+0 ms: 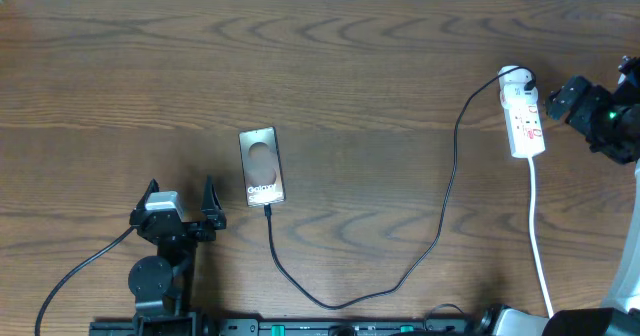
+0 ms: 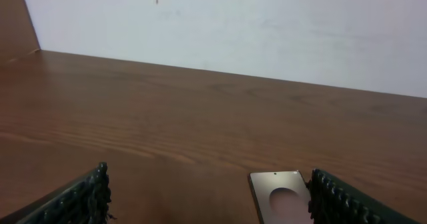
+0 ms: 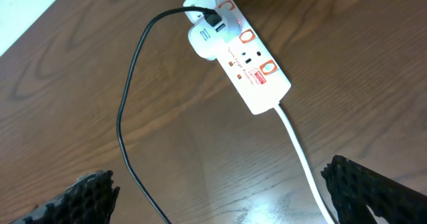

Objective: Plug charger to phone and switch on socket

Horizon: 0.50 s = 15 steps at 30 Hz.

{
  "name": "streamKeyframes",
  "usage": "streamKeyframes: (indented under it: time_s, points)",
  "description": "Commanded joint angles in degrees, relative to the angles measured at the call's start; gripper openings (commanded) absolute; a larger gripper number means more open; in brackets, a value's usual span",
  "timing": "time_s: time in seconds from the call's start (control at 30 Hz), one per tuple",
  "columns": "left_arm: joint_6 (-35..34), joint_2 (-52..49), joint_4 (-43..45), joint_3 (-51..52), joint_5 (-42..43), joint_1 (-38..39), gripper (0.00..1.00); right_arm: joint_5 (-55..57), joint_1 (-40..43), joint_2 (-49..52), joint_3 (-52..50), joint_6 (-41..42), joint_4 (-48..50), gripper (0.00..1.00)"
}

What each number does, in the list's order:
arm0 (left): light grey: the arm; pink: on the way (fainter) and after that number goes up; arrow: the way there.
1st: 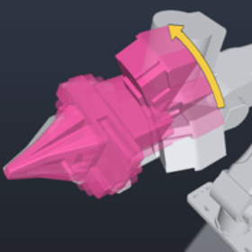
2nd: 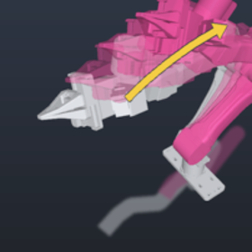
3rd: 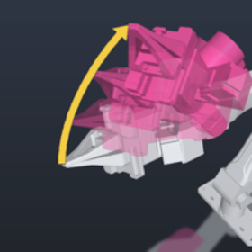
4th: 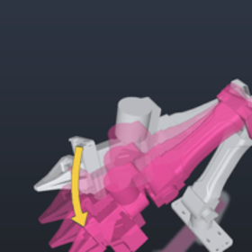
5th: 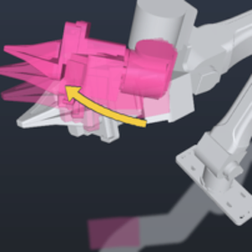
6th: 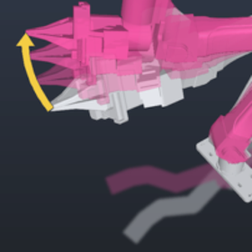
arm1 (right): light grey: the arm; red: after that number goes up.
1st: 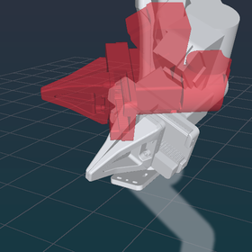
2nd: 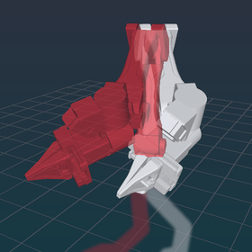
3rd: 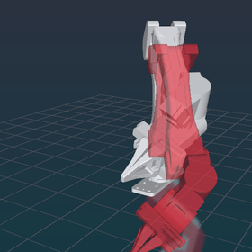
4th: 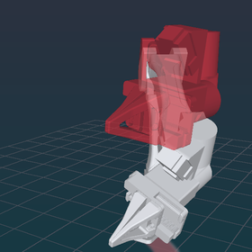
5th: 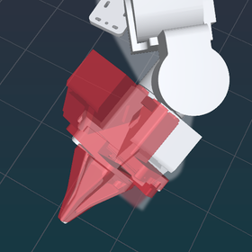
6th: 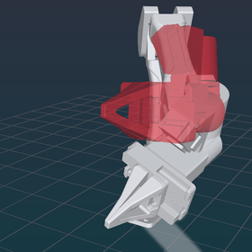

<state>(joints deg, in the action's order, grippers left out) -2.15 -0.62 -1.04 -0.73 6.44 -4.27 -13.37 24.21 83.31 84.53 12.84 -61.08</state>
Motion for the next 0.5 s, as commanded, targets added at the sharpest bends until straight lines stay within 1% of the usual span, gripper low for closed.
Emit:
streamKeyframes:
  time_s: [0.0,0.1,0.47]
  points:
    - [1.86,0.52,-2.75,0.5,0.33,0.24,0.91,-0.26,0.09,-0.07,-0.17,0.42,-0.07,0.99]
    - [3.5,0.52,-2.75,0.5,0.55,0.35,0.91,-0.26,0.09,-0.07,-0.17,0.42,-0.04,0.99]
    - [3.45,0.39,-2.58,0.5,0.35,0.35,0.91,-0.26,0.09,-0.07,-0.17,0.42,-0.07,0.99]
